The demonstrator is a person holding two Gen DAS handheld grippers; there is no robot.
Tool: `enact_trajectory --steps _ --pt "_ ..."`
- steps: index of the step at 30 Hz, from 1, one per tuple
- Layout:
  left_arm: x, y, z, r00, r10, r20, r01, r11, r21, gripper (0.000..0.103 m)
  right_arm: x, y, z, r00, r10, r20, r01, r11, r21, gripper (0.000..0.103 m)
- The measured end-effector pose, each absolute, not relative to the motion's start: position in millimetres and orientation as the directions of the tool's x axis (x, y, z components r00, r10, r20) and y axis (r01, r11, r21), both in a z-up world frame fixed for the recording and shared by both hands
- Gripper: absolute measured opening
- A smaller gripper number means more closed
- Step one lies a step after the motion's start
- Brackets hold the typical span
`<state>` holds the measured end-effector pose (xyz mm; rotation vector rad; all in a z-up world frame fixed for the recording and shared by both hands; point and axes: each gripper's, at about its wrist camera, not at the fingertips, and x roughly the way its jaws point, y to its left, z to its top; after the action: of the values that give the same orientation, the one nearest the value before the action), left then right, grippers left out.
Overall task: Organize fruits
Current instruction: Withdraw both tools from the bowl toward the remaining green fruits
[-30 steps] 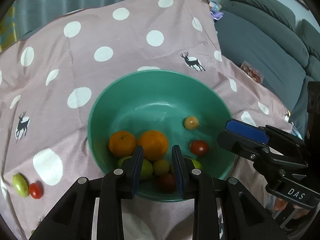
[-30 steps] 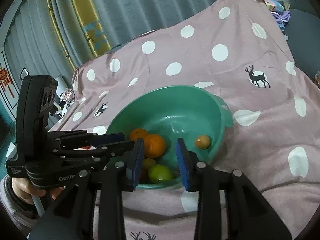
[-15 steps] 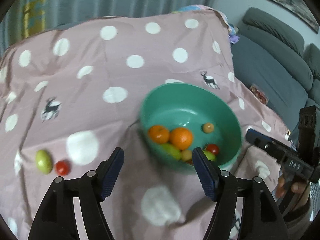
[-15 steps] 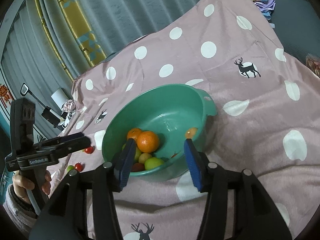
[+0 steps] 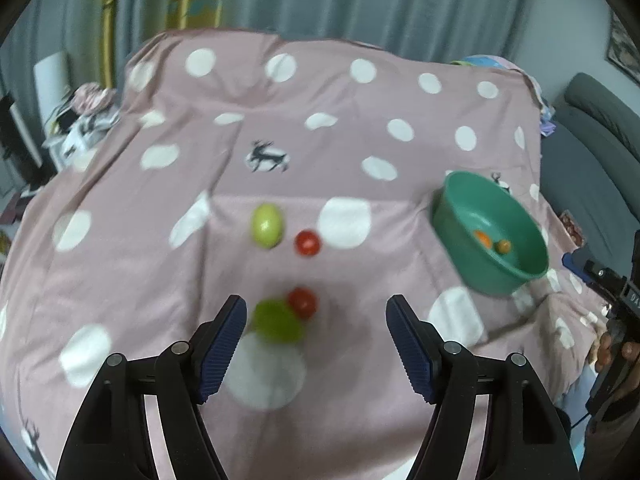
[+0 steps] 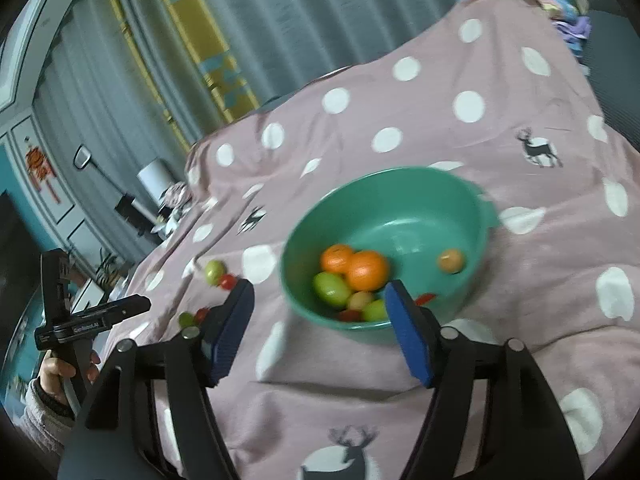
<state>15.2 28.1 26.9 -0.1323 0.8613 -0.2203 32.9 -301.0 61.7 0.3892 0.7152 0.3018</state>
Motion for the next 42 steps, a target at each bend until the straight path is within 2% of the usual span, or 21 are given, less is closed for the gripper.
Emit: enact_trajectory --steps 7,18,32,41,42 --pt "-2 39 10 0.604 -0.248 -0.757 0.128 0.968 -0.215 0.072 36 -249 61 0.623 0.485 -0.613 -0.251 0.867 0.431 0.071" --pt "-12 41 -4 0.582 -0.277 -0.765 0.168 0.961 -0.22 0.072 42 -186 50 0.502 0.54 -0.675 -0.368 0.84 0.398 0.071" --pt "15 44 -21 0.554 -0.292 -0.78 0.158 0.956 -0.246 0.072 58 -161 40 0.455 0.555 -0.696 -0.39 0.827 0.405 0.071" --pt "46 35 -33 0.512 -0.268 -0.816 0.174 0.963 -0.207 0.072 67 -157 32 0.433 0.56 -0.706 -0.391 0.823 0.412 0.071" --pt "49 34 -35 0.512 -0.26 -0.819 0.173 0.965 -0.198 0.07 69 -157 32 0.433 0.562 -0.705 -0.392 0.822 0.414 0.071"
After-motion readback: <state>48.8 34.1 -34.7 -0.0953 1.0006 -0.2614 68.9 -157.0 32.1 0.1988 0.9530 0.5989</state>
